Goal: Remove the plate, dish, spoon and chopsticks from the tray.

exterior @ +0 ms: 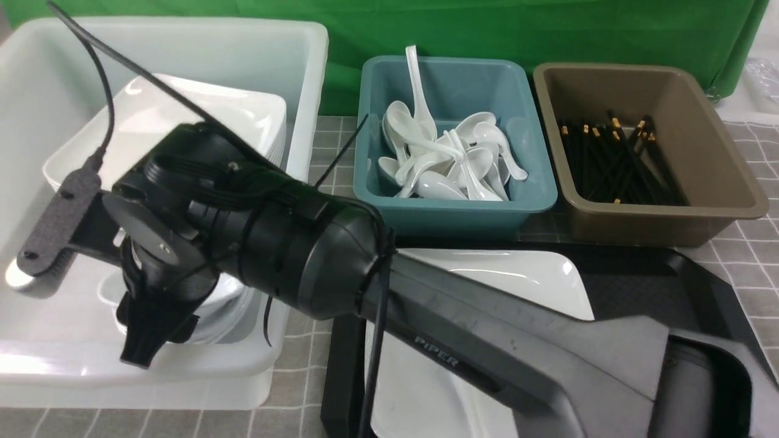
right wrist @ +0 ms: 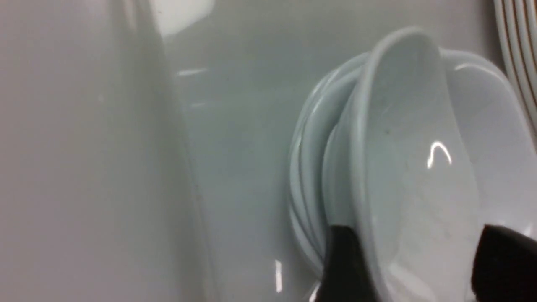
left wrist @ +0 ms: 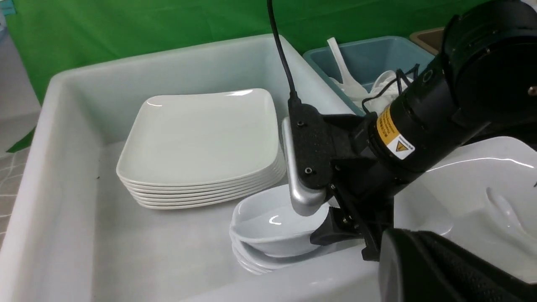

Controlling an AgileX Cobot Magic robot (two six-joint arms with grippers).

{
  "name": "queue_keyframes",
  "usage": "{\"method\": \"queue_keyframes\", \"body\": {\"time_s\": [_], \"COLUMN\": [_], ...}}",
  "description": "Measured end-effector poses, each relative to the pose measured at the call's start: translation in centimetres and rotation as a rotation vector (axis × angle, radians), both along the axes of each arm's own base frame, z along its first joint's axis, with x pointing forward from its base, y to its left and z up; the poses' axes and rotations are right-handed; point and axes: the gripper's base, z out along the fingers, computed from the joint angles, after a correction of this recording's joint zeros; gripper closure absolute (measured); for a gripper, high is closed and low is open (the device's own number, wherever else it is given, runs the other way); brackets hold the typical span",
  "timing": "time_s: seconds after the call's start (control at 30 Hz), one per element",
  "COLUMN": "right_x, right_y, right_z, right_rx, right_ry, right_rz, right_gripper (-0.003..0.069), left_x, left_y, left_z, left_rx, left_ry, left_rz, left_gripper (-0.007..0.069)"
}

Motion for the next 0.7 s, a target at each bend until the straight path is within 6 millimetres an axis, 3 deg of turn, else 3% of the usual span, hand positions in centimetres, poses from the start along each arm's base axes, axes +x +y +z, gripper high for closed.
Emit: {"method": "queue_keyframes", "body": {"time_s": [0.13,0.17,0.3,0.43,0.6,0.63,0.67,0.7], "right_x": [-1.6,-2.0,-2.9,-4.0,-6.1,-6.4,-7.1,-7.5], "right_y": [-1.6,-2.2,-4.0,-7.5,-15.5,-16.8,-19.6,-21.2], "right_z": [3.1,5.1,9.8,14.0,17.0,17.0,16.6,15.6], "right_rx": [-0.049,-0.006,0.099,0.162,0.166,0.158,0.139,0.111], "right_ry": [0.041,0.036,0.014,0.016,0.064,0.071,0.092,0.113], "right_rz": [-0.007,-0.020,-0.063,-0.119,-0.249,-0.271,-0.325,-0.362], "right_gripper": [0.0186,0.0221,0.0362,0.0518,0.0558,0.0558,0.0558,0.0557], "left_x": [0.2,0.6,2.2,4.5,7.4,7.7,8.6,9.2], "left_y": [-0.5,-0.8,-1.5,-2.8,-4.8,-5.1,-5.8,-6.3], "left_z": [0.1,0.3,0.6,0.6,0.0,-0.1,-0.5,-0.6], "left_rx": [-0.004,-0.008,0.006,0.032,0.096,0.106,0.126,0.133], "left_ry": [0.005,0.010,0.045,0.141,0.267,0.283,0.324,0.347], "left_rz": [-0.043,-0.054,-0.067,-0.106,-0.231,-0.244,-0.275,-0.293], "left_gripper": [0.0603,0.0603,0.0603,0.0603,0.0603,0.0603,0.0603,0.0603]}}
